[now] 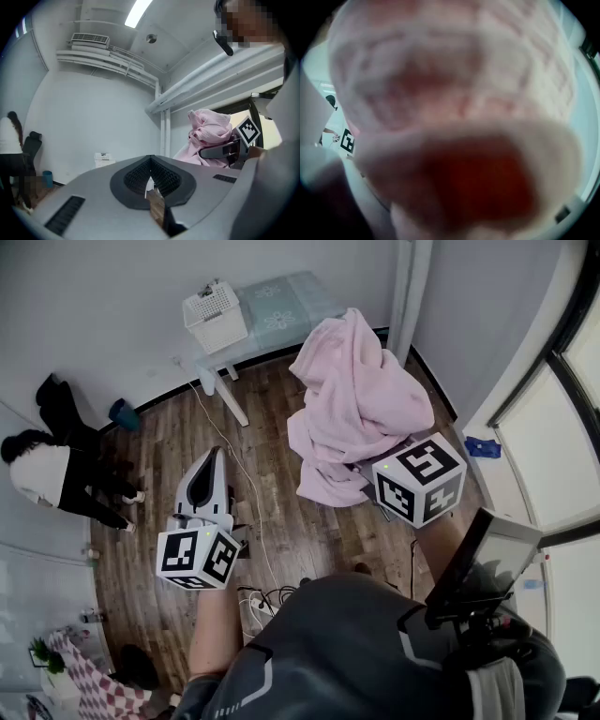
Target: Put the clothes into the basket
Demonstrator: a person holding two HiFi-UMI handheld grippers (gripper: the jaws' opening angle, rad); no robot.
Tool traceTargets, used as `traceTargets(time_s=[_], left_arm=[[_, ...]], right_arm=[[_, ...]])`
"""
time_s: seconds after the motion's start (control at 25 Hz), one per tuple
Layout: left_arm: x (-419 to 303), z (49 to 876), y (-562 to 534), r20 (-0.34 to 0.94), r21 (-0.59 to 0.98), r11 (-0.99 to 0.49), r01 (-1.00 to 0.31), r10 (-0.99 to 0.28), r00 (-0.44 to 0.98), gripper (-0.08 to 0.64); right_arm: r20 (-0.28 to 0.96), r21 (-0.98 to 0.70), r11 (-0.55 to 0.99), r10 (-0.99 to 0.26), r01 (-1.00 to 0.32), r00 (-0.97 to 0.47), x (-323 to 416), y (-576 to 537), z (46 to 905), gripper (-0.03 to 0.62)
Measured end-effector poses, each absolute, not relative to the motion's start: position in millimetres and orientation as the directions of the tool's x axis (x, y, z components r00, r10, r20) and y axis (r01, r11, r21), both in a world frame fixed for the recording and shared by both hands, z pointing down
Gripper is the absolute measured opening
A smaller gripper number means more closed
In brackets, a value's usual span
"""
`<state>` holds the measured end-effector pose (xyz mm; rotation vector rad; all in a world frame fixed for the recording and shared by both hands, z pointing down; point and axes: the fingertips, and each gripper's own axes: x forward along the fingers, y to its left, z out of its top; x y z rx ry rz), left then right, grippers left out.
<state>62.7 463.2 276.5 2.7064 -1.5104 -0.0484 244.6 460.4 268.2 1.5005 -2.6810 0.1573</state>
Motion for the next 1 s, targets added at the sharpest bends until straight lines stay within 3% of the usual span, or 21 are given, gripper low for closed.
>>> traceTargets(time_s=[0.56, 1.0], left_arm=[[56, 292, 462, -0.028, 0.041, -0.527, -0.849, -0.850, 0.526, 0.009], [-25, 287, 455, -0.060, 0.071, -0.553, -0.830, -0.833, 0.550, 0.009]], right_arm=[[0.081, -0.074, 0.508, -0.855, -0.858, -0.513, 242, 456, 279, 0.348], [0.081, -0.087, 0.457, -0.882, -0.885, -0.464, 173, 450, 261, 0.348]])
